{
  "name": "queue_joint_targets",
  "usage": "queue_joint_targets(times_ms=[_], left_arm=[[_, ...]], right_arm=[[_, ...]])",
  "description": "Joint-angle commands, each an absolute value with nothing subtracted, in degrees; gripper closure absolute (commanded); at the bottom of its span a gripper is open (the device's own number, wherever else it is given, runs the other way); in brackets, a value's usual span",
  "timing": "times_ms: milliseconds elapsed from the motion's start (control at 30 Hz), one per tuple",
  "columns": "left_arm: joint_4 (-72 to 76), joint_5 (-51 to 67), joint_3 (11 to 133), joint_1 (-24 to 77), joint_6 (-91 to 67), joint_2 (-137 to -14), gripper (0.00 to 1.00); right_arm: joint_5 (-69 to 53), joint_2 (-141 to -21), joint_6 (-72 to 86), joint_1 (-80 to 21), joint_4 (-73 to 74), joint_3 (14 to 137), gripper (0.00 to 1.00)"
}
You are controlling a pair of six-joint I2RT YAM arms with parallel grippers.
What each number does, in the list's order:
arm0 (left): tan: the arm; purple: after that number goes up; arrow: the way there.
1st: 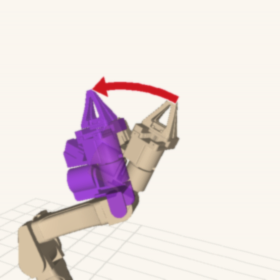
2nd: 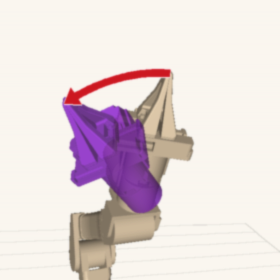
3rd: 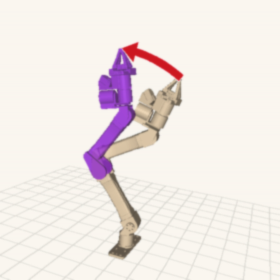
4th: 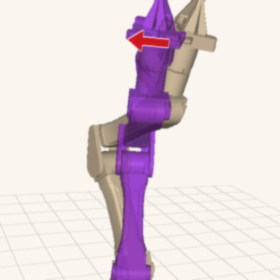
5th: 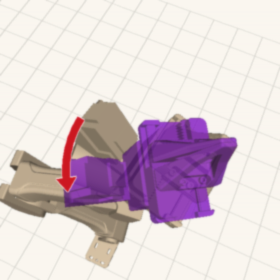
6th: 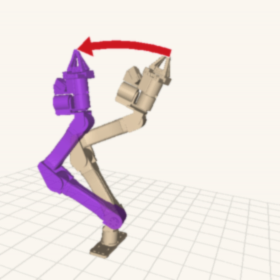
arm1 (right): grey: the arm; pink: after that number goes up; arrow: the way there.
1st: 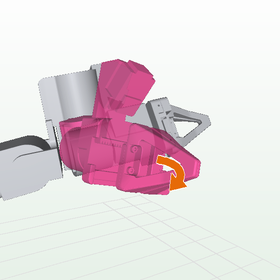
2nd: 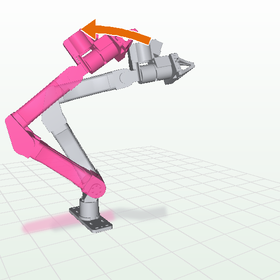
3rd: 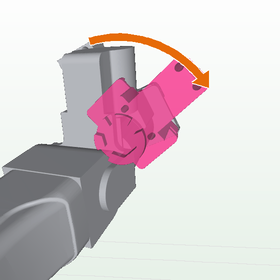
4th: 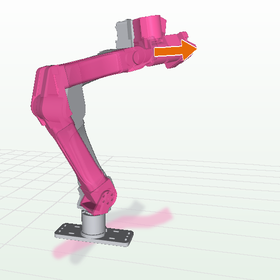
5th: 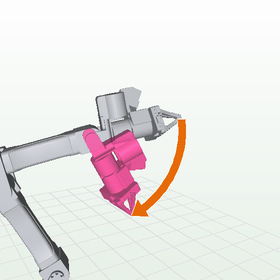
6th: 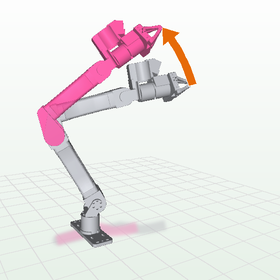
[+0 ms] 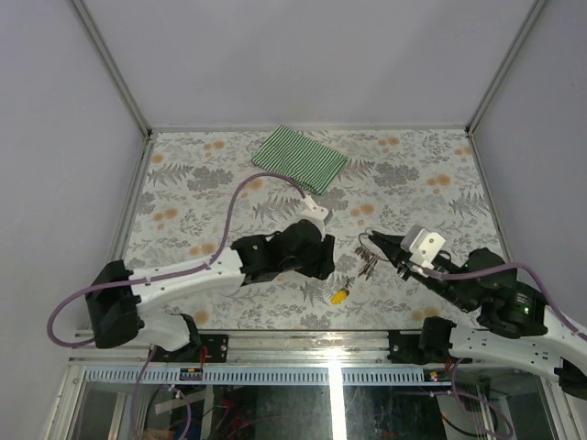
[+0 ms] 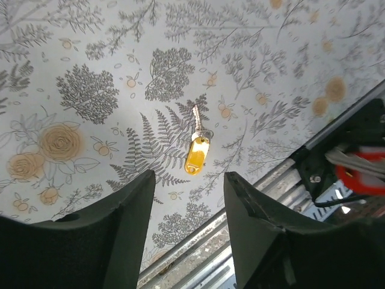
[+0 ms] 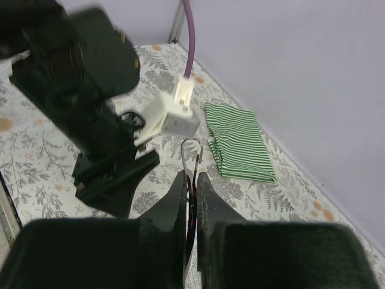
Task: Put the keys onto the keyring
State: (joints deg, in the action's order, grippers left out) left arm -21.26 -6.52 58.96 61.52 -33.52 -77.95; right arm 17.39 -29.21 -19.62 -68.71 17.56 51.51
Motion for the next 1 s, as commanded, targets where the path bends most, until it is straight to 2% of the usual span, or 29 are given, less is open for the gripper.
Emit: queue_joint_targets(times_ms=[0, 233, 400, 500, 800, 967], left_arm=[[-17.6, -12.7, 61.0, 65.0, -36.2, -83.8, 0.49], [-20.2, -14.9, 68.9, 68.9, -38.7, -96.3, 0.47], [-22.4, -17.4, 75.0, 72.0, -35.1, -103.8, 0.47], [-21.7, -16.8, 73.9, 71.8, -32.7, -104.0, 0.40], [-9.4, 9.5, 64.6, 65.5, -21.7, -100.4, 0.39], [-7.7, 17.4, 63.6, 62.0, -16.3, -99.8, 0.41]], right_arm=[[20.3, -25.7, -16.0, -69.2, 14.5, 54.6, 1.00], [23.8, -22.9, -12.9, -69.2, 17.2, 55.0, 1.00], [23.6, -21.2, -12.3, -69.2, 17.9, 54.3, 1.00], [23.3, -21.2, -12.4, -69.2, 19.0, 55.0, 1.00], [22.2, -21.7, -10.8, -69.2, 21.2, 55.8, 1.00], [21.7, -22.7, -9.8, -69.2, 21.5, 56.0, 1.00]])
